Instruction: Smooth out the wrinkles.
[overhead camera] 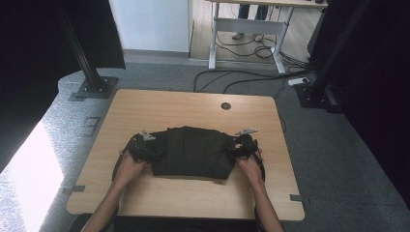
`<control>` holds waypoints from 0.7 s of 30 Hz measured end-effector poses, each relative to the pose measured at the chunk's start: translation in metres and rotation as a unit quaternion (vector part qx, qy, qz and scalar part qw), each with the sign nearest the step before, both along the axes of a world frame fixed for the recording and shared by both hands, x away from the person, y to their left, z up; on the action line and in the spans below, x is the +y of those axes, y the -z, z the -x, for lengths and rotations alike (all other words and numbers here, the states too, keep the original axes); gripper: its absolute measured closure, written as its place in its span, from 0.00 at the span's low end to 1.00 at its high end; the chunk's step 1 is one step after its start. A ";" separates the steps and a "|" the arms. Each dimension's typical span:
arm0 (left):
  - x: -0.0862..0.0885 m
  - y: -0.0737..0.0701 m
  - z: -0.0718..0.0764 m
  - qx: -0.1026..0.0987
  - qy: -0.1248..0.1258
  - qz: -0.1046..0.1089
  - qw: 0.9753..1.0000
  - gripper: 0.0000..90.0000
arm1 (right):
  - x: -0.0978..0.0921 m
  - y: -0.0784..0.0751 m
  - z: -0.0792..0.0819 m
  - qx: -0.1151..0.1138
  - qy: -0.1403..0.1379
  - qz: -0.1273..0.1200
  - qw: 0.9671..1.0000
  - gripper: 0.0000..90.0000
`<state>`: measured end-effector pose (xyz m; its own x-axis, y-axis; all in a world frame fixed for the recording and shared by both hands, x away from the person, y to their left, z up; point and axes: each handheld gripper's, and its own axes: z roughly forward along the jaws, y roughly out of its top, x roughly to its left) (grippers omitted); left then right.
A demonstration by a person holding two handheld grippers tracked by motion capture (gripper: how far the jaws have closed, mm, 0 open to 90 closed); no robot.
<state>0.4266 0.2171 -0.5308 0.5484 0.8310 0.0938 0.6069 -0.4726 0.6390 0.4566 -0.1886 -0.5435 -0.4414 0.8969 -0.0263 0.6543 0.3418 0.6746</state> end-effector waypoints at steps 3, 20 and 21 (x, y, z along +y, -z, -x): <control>0.006 0.002 -0.003 0.005 0.001 0.027 1.000 0.05 | -0.001 -0.004 0.003 -0.006 -0.008 0.001 1.000 0.15; 0.033 -0.031 0.044 -0.056 0.046 0.060 0.996 0.00 | -0.009 -0.058 0.051 -0.057 -0.054 -0.023 0.997 0.02; 0.037 -0.032 0.047 -0.057 0.046 0.064 0.995 0.00 | -0.011 -0.060 0.055 -0.058 -0.054 -0.023 0.997 0.01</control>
<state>0.3794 0.2539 -0.4991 0.6146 0.7869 0.0560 0.4847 -0.4327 0.7602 0.4016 -0.1996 -0.4838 -0.5311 0.8462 -0.0435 0.5319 0.3729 0.7603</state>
